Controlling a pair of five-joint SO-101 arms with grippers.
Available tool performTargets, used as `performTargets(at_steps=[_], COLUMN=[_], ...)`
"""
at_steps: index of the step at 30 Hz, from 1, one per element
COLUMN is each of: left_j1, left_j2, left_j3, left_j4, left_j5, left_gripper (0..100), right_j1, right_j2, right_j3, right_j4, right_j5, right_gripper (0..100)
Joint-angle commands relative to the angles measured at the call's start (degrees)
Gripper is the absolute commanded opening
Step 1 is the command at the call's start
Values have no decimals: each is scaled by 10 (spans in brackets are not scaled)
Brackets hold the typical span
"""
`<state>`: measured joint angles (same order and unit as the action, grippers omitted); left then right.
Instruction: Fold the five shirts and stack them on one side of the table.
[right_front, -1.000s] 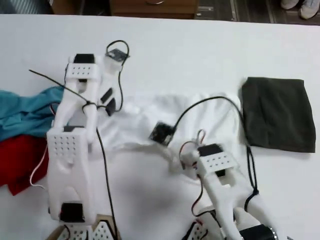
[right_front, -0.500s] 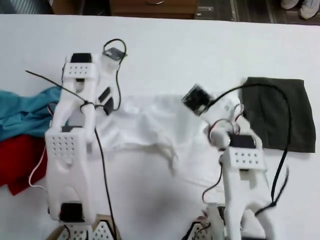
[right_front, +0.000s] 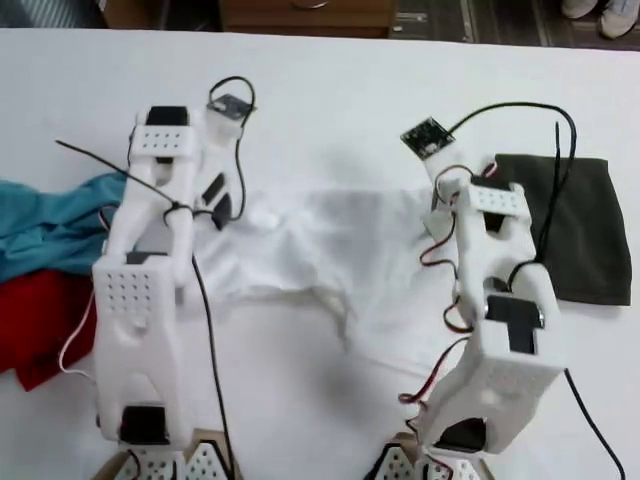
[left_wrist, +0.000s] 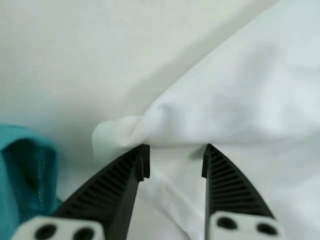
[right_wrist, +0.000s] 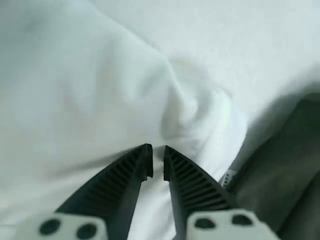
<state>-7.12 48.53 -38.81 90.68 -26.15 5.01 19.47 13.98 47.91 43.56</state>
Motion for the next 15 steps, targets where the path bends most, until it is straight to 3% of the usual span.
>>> performTargets(at_steps=[1, 7, 15], left_j1=[-23, -62, -48], left_j2=[25, 56, 55], left_j3=[-21, -22, -22], left_j4=[5, 0, 3], left_j5=[-14, -36, -34], left_gripper=[197, 196, 196], right_j1=[13, 58, 63], right_j2=[22, 71, 98], right_j3=[-51, -108, -167], right_j4=[16, 17, 66], right_j5=[-3, -2, -2], right_gripper=[53, 55, 55])
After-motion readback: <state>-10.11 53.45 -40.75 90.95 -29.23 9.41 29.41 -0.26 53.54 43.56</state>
